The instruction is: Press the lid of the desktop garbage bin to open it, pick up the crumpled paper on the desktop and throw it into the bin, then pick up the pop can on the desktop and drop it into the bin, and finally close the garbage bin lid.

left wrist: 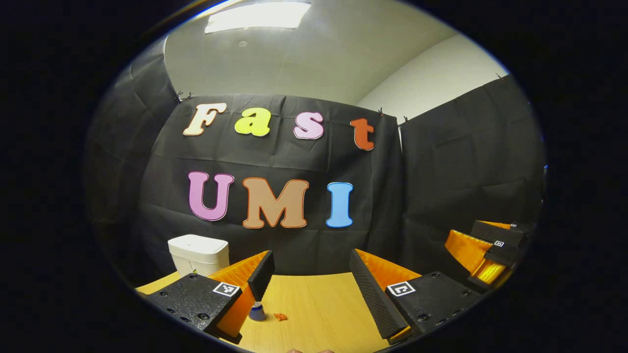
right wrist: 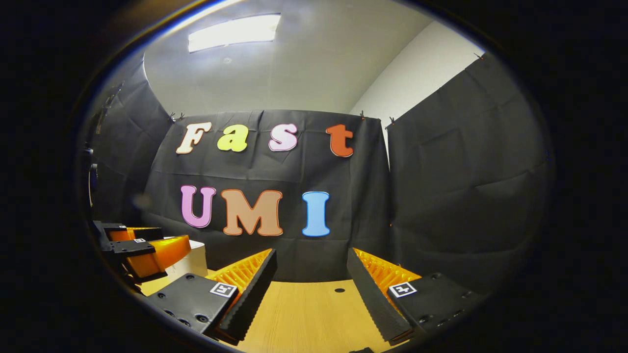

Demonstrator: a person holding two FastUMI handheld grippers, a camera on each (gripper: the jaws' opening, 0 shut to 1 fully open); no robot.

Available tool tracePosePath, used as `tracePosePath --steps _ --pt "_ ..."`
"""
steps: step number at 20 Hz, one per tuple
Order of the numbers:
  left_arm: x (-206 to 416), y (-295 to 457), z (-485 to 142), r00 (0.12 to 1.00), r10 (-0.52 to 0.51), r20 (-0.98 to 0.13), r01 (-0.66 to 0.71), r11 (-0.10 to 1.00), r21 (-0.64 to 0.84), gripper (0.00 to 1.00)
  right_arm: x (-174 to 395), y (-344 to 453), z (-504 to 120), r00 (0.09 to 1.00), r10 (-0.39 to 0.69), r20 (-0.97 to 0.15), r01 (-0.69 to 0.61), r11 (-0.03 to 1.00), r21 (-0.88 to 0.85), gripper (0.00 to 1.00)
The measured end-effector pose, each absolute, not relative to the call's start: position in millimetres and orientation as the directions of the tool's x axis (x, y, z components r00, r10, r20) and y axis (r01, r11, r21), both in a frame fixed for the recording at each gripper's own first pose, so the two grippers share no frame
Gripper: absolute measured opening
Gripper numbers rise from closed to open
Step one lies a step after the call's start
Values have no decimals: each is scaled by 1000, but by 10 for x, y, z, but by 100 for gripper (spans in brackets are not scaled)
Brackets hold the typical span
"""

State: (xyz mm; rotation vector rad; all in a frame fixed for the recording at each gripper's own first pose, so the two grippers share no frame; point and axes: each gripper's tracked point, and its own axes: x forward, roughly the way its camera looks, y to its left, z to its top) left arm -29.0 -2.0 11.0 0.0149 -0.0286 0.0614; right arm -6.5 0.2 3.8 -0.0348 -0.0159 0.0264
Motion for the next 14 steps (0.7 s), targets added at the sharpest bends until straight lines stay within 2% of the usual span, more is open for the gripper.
tracePosePath --steps 5,14 --pt "-344 13 98 996 90 18 -90 996 24 93 -14 43 -16 998 68 4 -67 997 -24 96" --pt "-449 103 71 979 203 13 -203 977 63 92 170 88 -170 982 190 -20 -190 982 -4 96"
